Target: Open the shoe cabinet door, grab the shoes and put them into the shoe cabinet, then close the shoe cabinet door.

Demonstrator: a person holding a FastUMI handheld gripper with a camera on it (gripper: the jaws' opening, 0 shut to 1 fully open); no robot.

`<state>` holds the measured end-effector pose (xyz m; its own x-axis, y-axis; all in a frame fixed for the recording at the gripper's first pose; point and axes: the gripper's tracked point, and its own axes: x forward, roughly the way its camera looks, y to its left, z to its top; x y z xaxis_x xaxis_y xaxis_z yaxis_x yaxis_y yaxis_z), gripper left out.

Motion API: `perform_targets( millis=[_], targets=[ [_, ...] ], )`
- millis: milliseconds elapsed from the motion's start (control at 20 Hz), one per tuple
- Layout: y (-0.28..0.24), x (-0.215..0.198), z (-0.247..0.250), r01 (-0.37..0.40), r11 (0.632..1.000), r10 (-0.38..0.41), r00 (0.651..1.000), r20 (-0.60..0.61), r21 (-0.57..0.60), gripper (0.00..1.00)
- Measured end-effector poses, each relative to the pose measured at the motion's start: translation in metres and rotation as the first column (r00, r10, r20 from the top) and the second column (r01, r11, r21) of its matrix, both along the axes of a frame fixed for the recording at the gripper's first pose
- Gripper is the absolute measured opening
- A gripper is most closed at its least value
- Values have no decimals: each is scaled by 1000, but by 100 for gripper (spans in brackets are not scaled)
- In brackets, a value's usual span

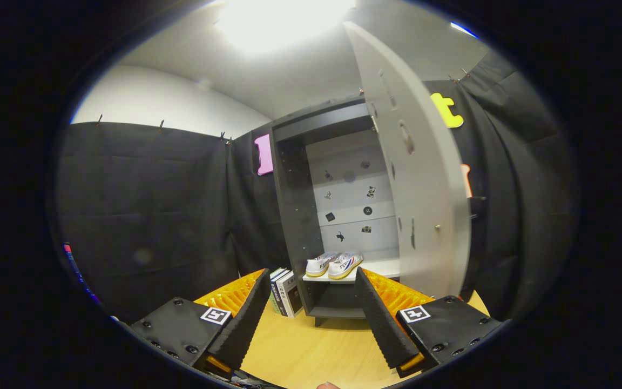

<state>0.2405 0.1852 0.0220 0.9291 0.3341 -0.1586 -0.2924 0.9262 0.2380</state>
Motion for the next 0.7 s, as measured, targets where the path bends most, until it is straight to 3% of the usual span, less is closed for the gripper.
perform_targets(
  millis=[300, 700],
  targets=[
    [-62, -28, 12, -74, 997, 74, 997, -11, 26, 98],
    [-146, -5, -4, -63, 997, 64, 998, -23, 33, 97]
  ],
)
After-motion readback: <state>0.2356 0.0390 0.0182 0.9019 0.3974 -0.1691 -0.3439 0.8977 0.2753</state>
